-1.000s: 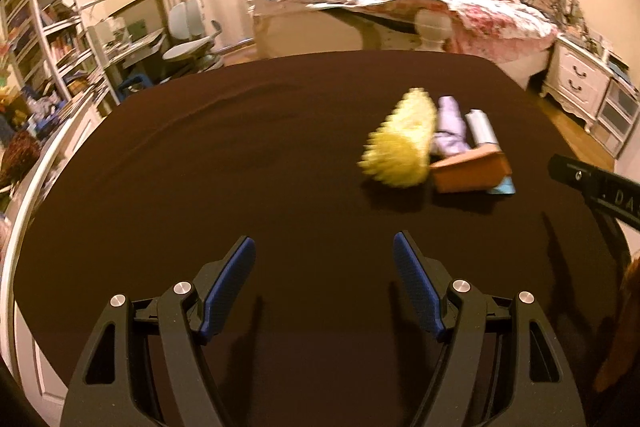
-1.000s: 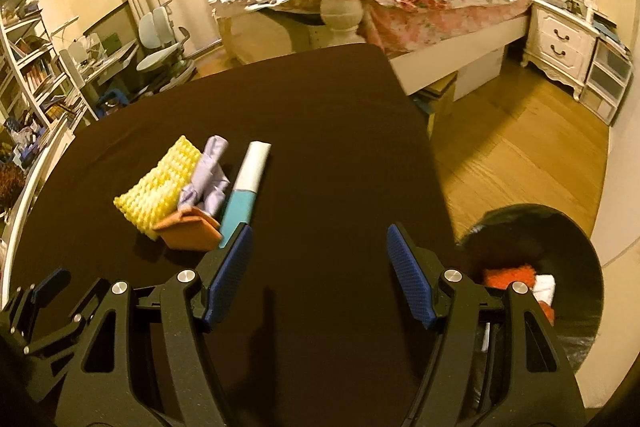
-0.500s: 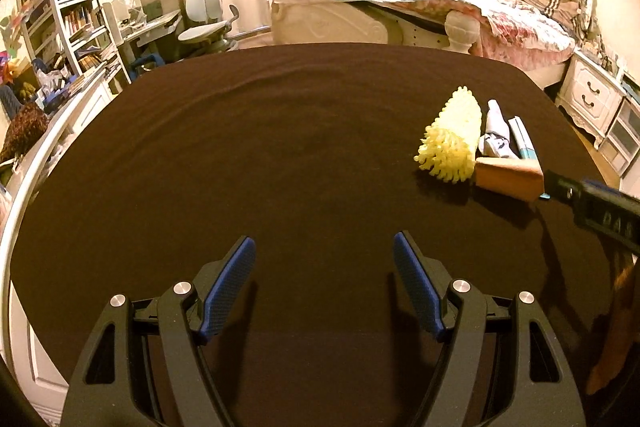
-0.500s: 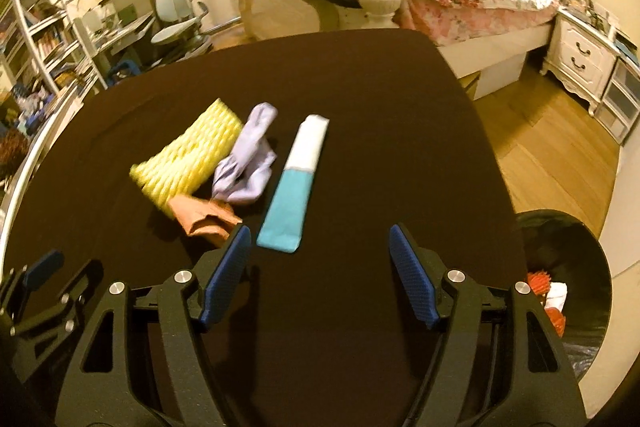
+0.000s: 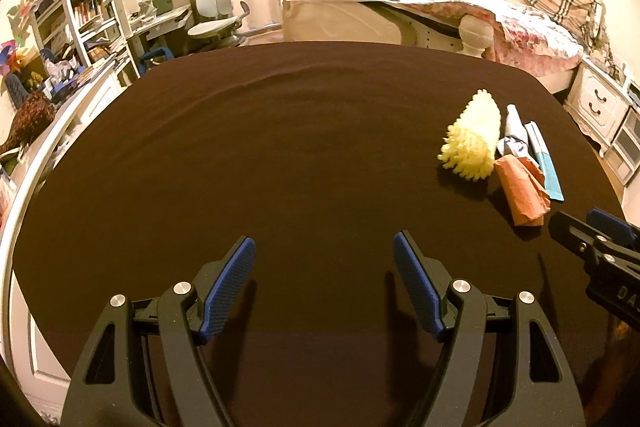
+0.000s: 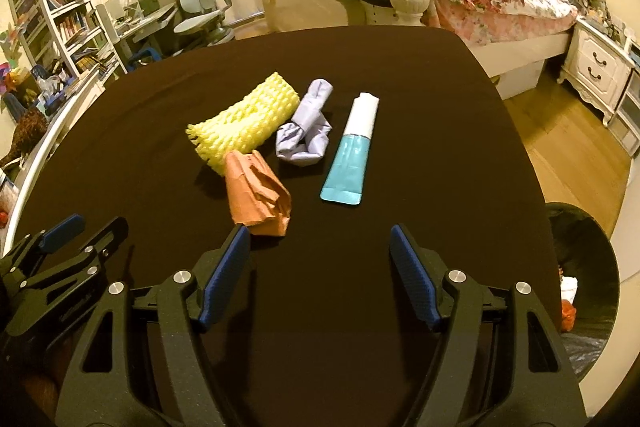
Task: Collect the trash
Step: 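Grasp the orange folded paper with the right gripper, then lower the left gripper onto the yellow foam net while the right holds the orange paper, then carry the foam net and orange paper over the bin and open both grippers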
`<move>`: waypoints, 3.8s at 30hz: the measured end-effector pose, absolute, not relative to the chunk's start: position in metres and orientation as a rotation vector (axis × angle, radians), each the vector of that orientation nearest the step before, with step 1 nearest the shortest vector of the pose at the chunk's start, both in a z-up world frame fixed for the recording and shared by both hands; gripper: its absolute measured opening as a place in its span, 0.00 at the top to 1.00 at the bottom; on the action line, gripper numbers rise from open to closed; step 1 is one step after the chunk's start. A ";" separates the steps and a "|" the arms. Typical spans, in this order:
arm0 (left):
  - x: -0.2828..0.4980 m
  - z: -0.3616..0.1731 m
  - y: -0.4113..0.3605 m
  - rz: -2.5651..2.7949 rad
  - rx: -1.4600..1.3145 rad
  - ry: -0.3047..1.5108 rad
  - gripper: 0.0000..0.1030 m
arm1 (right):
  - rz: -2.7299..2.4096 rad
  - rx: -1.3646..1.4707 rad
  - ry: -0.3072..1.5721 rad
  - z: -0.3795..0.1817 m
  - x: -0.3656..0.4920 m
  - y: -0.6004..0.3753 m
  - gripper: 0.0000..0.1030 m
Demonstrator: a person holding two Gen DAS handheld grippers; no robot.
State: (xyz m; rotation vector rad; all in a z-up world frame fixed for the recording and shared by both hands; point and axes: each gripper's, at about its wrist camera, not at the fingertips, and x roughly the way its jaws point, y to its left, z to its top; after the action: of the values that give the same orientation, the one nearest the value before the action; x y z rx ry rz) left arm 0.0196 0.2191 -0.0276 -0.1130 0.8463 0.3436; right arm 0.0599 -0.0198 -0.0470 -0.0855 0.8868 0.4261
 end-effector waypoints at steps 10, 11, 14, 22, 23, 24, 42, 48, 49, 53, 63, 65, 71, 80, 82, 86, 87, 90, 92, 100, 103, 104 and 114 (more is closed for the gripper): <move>0.020 -0.028 0.227 0.362 -0.129 0.839 0.30 | 0.467 -0.129 0.862 -0.044 0.059 0.017 0.38; 0.019 -0.028 0.228 0.363 -0.132 0.839 0.30 | 0.468 -0.134 0.860 -0.044 0.060 0.020 0.40; 0.019 -0.028 0.229 0.363 -0.140 0.839 0.30 | 0.470 -0.149 0.873 -0.050 0.064 0.029 0.50; 0.018 -0.028 0.226 0.355 -0.133 0.833 0.30 | 0.476 -0.174 0.875 -0.056 0.061 0.030 0.67; 0.018 -0.028 0.226 0.354 -0.133 0.833 0.30 | 0.473 -0.166 0.873 -0.053 0.059 0.025 0.67; 0.019 -0.028 0.225 0.352 -0.133 0.831 0.30 | 0.469 -0.159 0.870 -0.051 0.059 0.019 0.67; 0.044 -0.024 0.180 0.240 -0.052 0.823 0.30 | 0.274 -0.055 0.877 -0.053 0.105 -0.068 0.67; 0.061 -0.023 0.164 0.210 -0.018 0.808 0.30 | 0.287 -0.066 0.875 -0.052 0.115 -0.050 0.67; 0.063 -0.024 0.162 0.207 -0.010 0.807 0.30 | 0.290 -0.065 0.875 -0.051 0.116 -0.049 0.67; 0.074 -0.023 0.156 0.198 0.009 0.797 0.30 | 0.297 -0.049 0.875 -0.052 0.123 -0.052 0.67; 0.105 -0.024 0.155 0.187 0.037 0.809 0.28 | 0.315 -0.016 0.880 -0.053 0.131 -0.056 0.66; 0.110 -0.025 0.155 0.177 0.033 0.814 0.28 | 0.315 -0.016 0.880 -0.053 0.132 -0.056 0.66; 0.117 -0.028 0.154 0.107 0.034 0.838 0.48 | 0.314 -0.017 0.880 -0.052 0.132 -0.056 0.66; 0.109 -0.027 0.152 0.052 0.027 0.831 0.67 | 0.314 -0.013 0.879 -0.052 0.133 -0.055 0.67; 0.104 -0.027 0.150 0.053 0.035 0.824 0.68 | 0.314 -0.007 0.878 -0.052 0.131 -0.055 0.67; 0.096 -0.026 0.149 0.059 0.034 0.820 0.69 | 0.316 0.003 0.877 -0.052 0.123 -0.058 0.67; 0.093 -0.026 0.149 0.062 0.026 0.820 0.69 | 0.318 0.006 0.877 -0.052 0.120 -0.059 0.67; 0.085 -0.025 0.152 0.075 -0.003 0.821 0.69 | 0.322 0.013 0.878 -0.052 0.113 -0.062 0.67; 0.082 -0.025 0.153 0.082 -0.017 0.822 0.69 | 0.324 0.013 0.876 -0.052 0.104 -0.065 0.67; 0.058 -0.021 0.149 0.093 -0.055 0.818 0.69 | 0.332 0.007 0.866 -0.050 0.078 -0.070 0.67; 0.051 -0.017 0.146 0.090 -0.069 0.809 0.69 | 0.335 0.005 0.861 -0.048 0.068 -0.073 0.67; 0.048 -0.015 0.145 0.087 -0.071 0.805 0.69 | 0.336 0.006 0.858 -0.047 0.064 -0.074 0.67; 0.024 -0.009 0.125 0.068 -0.079 0.772 0.69 | 0.331 0.008 0.828 -0.035 0.029 -0.091 0.67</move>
State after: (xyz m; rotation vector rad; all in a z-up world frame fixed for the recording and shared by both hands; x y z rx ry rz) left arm 0.0241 0.1253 -0.0093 -0.0786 0.7716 0.0685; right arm 0.0294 -0.0915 -0.0349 0.0082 0.8277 0.3312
